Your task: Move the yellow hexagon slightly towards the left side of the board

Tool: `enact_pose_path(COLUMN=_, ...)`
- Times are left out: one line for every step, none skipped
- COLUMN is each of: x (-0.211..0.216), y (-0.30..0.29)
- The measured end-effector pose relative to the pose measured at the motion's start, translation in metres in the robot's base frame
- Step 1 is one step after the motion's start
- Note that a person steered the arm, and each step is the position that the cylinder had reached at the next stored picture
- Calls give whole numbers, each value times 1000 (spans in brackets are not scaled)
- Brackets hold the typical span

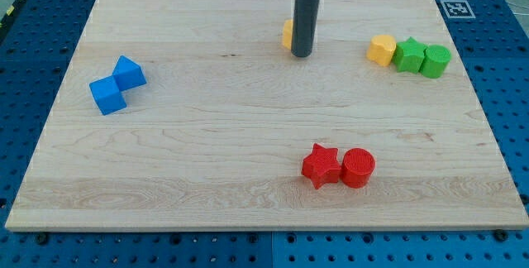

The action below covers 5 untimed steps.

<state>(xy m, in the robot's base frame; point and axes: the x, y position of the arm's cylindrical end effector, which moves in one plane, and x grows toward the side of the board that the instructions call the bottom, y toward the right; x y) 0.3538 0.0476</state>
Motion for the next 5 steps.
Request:
enact_pose_path(x=-10, y=5)
enact_pose_path(x=-24, y=37)
enact_pose_path(x=-42, y=42)
enact_pose_path(x=-49, y=11)
enact_pose_path(x=-42, y=-27)
